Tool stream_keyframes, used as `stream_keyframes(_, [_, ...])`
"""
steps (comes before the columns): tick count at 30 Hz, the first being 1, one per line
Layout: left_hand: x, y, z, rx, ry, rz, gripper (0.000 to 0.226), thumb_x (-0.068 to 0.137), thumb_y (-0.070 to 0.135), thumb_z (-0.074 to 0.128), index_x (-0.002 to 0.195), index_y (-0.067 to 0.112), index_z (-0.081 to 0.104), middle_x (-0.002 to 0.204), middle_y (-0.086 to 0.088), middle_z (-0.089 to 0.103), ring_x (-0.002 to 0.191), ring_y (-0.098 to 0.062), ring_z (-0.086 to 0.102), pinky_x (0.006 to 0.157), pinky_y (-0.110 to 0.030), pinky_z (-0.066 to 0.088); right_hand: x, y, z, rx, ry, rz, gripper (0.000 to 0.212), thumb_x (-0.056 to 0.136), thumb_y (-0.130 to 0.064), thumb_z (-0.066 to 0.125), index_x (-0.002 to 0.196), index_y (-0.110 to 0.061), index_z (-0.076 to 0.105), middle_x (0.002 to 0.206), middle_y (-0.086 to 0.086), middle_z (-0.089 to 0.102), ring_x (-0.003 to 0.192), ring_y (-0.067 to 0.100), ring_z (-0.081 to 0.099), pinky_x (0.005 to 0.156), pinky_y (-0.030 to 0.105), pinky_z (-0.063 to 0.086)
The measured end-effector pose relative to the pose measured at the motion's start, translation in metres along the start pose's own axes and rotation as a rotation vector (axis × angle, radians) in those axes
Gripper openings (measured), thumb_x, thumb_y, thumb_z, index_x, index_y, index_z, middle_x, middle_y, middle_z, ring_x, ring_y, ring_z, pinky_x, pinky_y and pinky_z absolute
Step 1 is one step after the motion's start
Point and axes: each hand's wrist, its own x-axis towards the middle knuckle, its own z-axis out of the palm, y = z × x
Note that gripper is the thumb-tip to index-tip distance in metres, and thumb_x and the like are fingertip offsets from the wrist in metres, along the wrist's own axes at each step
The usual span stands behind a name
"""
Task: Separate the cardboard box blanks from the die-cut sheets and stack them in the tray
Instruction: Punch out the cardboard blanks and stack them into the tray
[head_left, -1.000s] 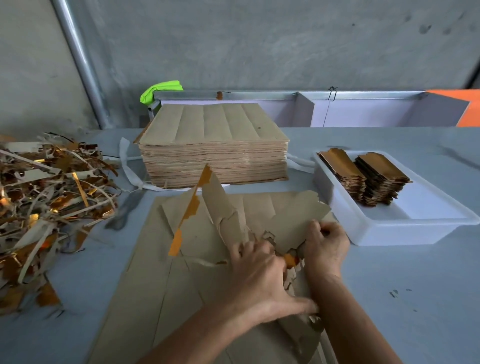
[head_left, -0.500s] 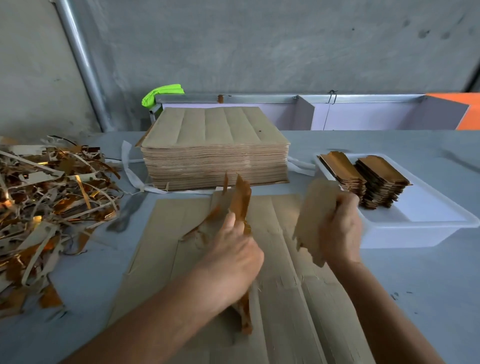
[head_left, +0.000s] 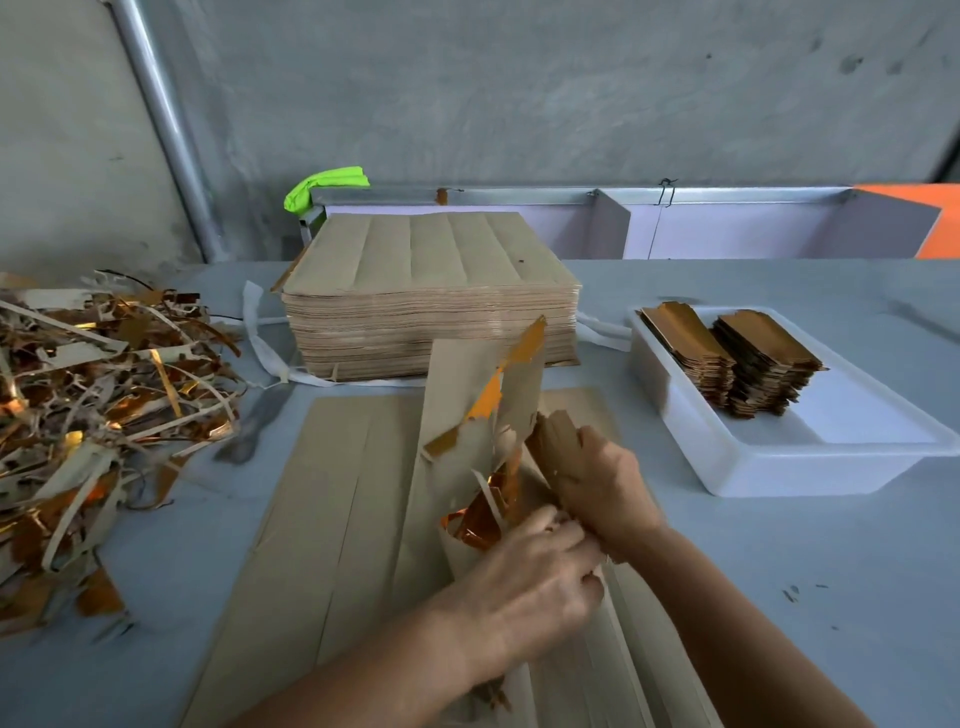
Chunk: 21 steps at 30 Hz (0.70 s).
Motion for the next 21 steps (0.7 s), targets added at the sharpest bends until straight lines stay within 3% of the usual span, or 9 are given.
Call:
stream_keyframes(1, [-0.004, -0.002, -0.004, -0.028, 0.091, -0.007, 0.013, 0.088, 0.018, 0.055, 0.085, 0.021, 0.067, 0.098, 0.002, 0.064, 0.094, -0.016, 0.058, 0.094, -0.036, 0.045, 0.001, 0.003, -0.003, -0.019, 0.015, 0.008, 0.005, 0.089, -0.011, 0.054, 0.088, -0.007, 0.052, 0.074, 0.013, 0.059, 0.070, 0.032, 0.057, 0.058, 0.031, 0.036])
stream_keyframes(3, [-0.010, -0.005, -0.016, -0.068, 0.281, -0.030, 0.022, 0.092, 0.006, 0.045, 0.083, 0.012, 0.064, 0.108, -0.010, 0.061, 0.091, -0.022, 0.058, 0.090, -0.040, 0.045, 0.003, 0.011, -0.009, 0.037, 0.054, 0.085, 0.017, 0.087, -0.011, 0.057, 0.072, -0.010, 0.048, 0.059, 0.004, 0.049, 0.064, 0.027, 0.049, 0.055, 0.024, 0.029])
stream_keyframes(6, [-0.022, -0.009, -0.035, -0.166, 0.473, -0.067, 0.018, 0.091, 0.003, 0.055, 0.075, 0.006, 0.063, 0.109, -0.012, 0.064, 0.086, -0.021, 0.060, 0.081, -0.034, 0.049, 0.006, 0.023, -0.021, 0.192, 0.042, 0.226, 0.011, 0.082, -0.014, 0.066, 0.084, -0.005, 0.062, 0.073, 0.010, 0.062, 0.072, 0.027, 0.057, 0.055, 0.024, 0.037])
stream_keyframes(8, [-0.030, -0.019, -0.038, -0.367, 0.540, -0.138, 0.018, 0.090, 0.009, 0.055, 0.076, 0.007, 0.066, 0.102, -0.008, 0.067, 0.083, -0.015, 0.062, 0.074, -0.027, 0.053, 0.006, 0.030, -0.026, 0.334, 0.025, 0.297, 0.009, 0.080, -0.009, 0.067, 0.088, -0.008, 0.062, 0.082, 0.012, 0.064, 0.077, 0.027, 0.060, 0.058, 0.029, 0.048])
stream_keyframes(11, [-0.040, -0.043, -0.033, -0.677, 0.631, -0.417, 0.016, 0.090, 0.015, 0.057, 0.086, 0.005, 0.070, 0.080, 0.003, 0.067, 0.066, -0.001, 0.061, 0.060, -0.016, 0.050, 0.003, 0.037, -0.036, 0.508, 0.036, 0.417, 0.017, 0.082, -0.003, 0.066, 0.096, -0.008, 0.058, 0.091, 0.015, 0.061, 0.086, 0.034, 0.061, 0.074, 0.048, 0.056])
stream_keyframes(14, [-0.039, -0.072, -0.020, -0.977, 0.708, -0.856, 0.019, 0.093, 0.000, 0.053, 0.084, 0.013, 0.064, 0.068, 0.007, 0.064, 0.048, -0.003, 0.052, 0.045, -0.014, 0.043, -0.003, 0.041, -0.042, 0.774, 0.025, 0.532, 0.037, 0.082, -0.001, 0.066, 0.117, -0.008, 0.054, 0.094, 0.008, 0.059, 0.088, 0.029, 0.058, 0.067, 0.042, 0.053])
stream_keyframes(17, [-0.037, -0.110, -0.023, -1.098, 0.867, -1.158, 0.029, 0.096, 0.003, 0.047, 0.077, 0.022, 0.058, 0.071, 0.002, 0.062, 0.053, -0.009, 0.049, 0.042, -0.019, 0.039, -0.008, 0.038, -0.042, 0.918, -0.008, 0.592, 0.035, 0.081, 0.000, 0.067, 0.112, -0.009, 0.053, 0.092, 0.008, 0.060, 0.084, 0.026, 0.058, 0.061, 0.038, 0.051])
stream_keyframes(19, [-0.031, -0.121, -0.036, -1.119, 0.985, -1.107, 0.027, 0.097, 0.006, 0.047, 0.078, 0.022, 0.058, 0.068, 0.004, 0.062, 0.049, -0.003, 0.046, 0.043, -0.017, 0.036, -0.008, 0.036, -0.039, 1.005, -0.024, 0.639, 0.033, 0.081, -0.003, 0.068, 0.109, -0.009, 0.052, 0.095, 0.011, 0.060, 0.086, 0.027, 0.058, 0.060, 0.037, 0.050])
stream_keyframes(21, [-0.018, -0.107, -0.049, -1.217, 0.953, -0.859, 0.023, 0.096, 0.006, 0.047, 0.086, 0.021, 0.060, 0.071, 0.002, 0.065, 0.050, 0.000, 0.048, 0.046, -0.015, 0.038, -0.006, 0.036, -0.037, 1.071, -0.001, 0.690, 0.034, 0.080, -0.005, 0.069, 0.109, -0.009, 0.052, 0.096, 0.012, 0.060, 0.085, 0.027, 0.058, 0.059, 0.037, 0.050])
